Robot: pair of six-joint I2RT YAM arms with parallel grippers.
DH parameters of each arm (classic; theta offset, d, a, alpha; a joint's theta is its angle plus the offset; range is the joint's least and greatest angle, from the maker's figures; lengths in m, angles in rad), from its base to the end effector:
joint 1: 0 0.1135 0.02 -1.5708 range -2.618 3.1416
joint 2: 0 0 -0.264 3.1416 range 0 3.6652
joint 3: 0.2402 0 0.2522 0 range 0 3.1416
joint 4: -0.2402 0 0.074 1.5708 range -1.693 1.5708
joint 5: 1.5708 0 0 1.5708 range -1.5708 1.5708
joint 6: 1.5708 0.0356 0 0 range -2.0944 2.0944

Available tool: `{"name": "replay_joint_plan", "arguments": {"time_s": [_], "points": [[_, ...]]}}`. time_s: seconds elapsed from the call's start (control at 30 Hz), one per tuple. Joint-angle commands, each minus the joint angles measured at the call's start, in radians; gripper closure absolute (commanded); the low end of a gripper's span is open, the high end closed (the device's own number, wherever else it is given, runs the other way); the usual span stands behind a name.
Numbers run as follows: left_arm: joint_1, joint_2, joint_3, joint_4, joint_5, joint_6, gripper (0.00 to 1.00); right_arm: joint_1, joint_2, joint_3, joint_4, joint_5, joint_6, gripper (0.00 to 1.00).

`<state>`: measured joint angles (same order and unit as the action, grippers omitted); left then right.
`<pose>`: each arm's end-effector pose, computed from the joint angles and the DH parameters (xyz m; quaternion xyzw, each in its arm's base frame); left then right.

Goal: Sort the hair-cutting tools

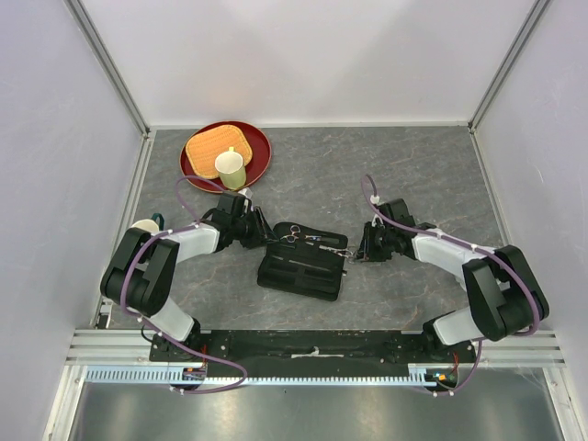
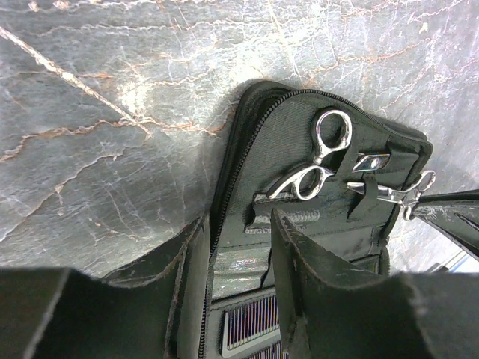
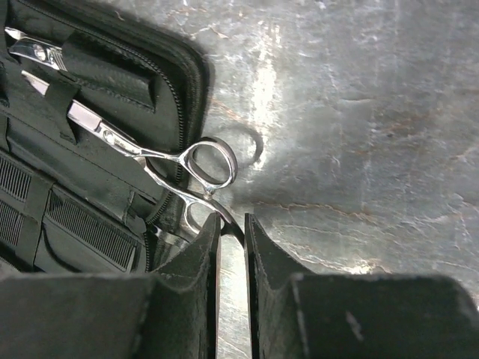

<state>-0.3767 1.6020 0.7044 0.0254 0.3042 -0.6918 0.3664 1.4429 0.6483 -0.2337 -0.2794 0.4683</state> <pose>0.2725 -0.1193 0.1406 -0.0945 0.9254 -0.2948 0.2187 0.2361 0.1011 0.1499 0.0113 0.9547 0.2302 0.1882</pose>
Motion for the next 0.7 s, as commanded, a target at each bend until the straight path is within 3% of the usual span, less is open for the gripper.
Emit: {"name": "replay_joint_plan", "arguments": {"time_s": [0.0,0.67], "points": [[-0.014,0.033,0.000,0.031,0.070,-0.031,0.56,0.022,0.027,0.057,0.034,0.052,-0.036,0.97],[-0.014,0.061,0.033,-0.008,0.049,-0.025,0.56,0.101,0.060,0.123,-0.039,0.235,-0.180,1.00]]}}
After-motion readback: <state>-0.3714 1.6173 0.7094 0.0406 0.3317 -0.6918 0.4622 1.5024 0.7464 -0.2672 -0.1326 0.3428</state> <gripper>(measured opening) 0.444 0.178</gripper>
